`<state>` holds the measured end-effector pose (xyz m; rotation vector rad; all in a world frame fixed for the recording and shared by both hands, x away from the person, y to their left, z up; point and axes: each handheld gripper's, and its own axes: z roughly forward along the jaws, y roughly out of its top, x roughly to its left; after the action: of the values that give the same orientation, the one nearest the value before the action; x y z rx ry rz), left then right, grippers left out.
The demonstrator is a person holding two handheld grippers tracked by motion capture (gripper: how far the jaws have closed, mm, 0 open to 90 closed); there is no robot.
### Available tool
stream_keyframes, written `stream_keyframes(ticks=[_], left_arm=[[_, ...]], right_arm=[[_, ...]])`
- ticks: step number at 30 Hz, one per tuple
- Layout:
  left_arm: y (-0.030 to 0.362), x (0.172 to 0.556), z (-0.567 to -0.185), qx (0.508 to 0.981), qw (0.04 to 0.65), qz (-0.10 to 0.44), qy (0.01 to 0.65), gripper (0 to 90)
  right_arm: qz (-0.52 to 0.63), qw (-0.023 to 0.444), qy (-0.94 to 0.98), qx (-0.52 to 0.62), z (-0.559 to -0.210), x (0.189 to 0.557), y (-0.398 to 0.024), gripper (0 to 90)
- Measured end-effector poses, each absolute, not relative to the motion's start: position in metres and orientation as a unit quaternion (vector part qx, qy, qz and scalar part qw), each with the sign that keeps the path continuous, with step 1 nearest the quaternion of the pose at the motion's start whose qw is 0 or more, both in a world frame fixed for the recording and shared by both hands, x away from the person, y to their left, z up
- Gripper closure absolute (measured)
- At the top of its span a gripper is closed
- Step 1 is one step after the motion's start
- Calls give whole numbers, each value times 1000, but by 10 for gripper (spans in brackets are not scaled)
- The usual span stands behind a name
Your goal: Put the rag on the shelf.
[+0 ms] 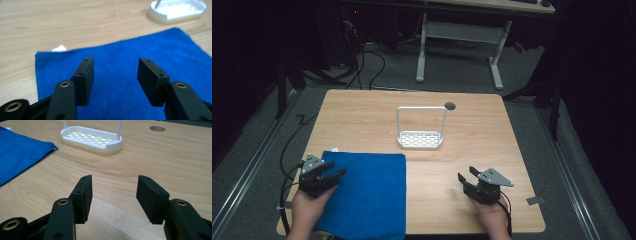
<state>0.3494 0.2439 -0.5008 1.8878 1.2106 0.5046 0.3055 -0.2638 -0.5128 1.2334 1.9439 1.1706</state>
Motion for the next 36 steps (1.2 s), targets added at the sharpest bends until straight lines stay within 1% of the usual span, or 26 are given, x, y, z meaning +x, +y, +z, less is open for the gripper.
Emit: stream_keyframes(ticks=[2,10,25,29,33,36], left_arm=[[244,350,-502,753,403,202,480,479],[250,349,-503,745,416,196,484,480],[250,350,-505,745,416,210,478,488],[250,349,-504,738,423,213,480,487],[254,356,-503,721,435,216,494,483],[258,369,-498,716,422,224,509,482]], right_arm=[[438,277,720,461,-513,305,-265,468],[441,276,713,470,-513,305,-266,465],[441,273,719,463,-515,304,-261,470],[441,270,719,464,-515,305,-259,470],[442,268,721,462,-514,304,-258,470],[443,267,720,462,-514,304,-258,470]])
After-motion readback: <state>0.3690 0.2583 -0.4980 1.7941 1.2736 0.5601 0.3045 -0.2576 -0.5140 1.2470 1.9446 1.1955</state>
